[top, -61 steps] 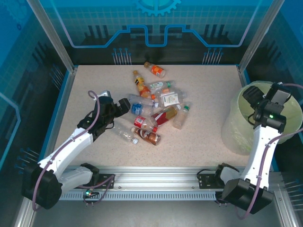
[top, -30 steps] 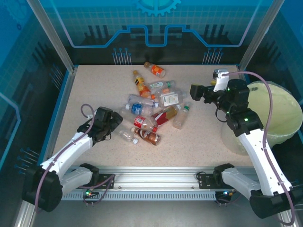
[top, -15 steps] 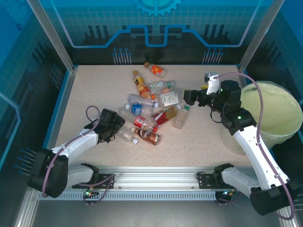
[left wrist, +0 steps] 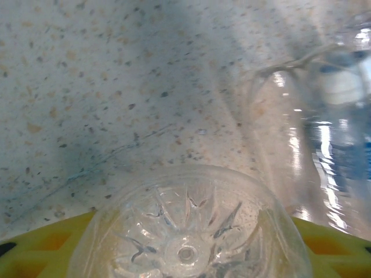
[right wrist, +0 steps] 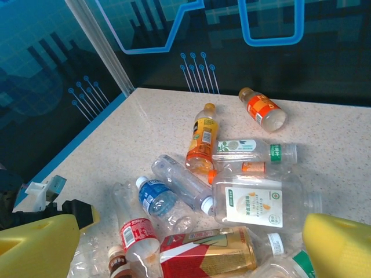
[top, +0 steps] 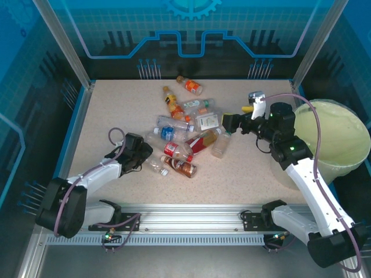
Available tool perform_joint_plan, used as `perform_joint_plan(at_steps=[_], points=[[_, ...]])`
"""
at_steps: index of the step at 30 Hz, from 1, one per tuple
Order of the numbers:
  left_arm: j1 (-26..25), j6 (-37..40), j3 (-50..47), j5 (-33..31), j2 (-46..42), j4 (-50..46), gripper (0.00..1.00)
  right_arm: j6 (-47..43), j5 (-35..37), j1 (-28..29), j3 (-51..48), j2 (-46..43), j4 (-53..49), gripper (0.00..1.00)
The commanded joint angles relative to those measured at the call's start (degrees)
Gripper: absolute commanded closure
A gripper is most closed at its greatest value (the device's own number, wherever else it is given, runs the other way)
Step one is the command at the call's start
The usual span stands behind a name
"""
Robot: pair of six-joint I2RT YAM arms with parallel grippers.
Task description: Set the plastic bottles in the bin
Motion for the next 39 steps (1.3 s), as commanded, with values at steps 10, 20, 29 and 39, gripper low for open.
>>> perform_joint_plan(at_steps=[10, 20, 29, 39], points=[[-3.66, 22.26, 11.52, 7.03, -10.7, 5.85, 0.51, 0.93, -4.09, 2.09, -1.33, 1.99, 5.72, 0.0], [-9.8, 24.98, 22.28, 23.13, -4.34, 22.19, 0.51, -3.2, -17.02, 4.34, 4.5, 7.69, -0.77, 0.0], [-14.59, 27.37, 30.76, 33.86, 2.41, 26.71, 0.51, -4.21, -24.99, 7.39, 5.63, 11.07, 2.72, 0.0], [-16.87, 23.14, 32.69, 36.15, 6.84, 33.45, 0.51, -3.4, -30.04, 10.27, 6.49, 12.24, 8.25, 0.0]])
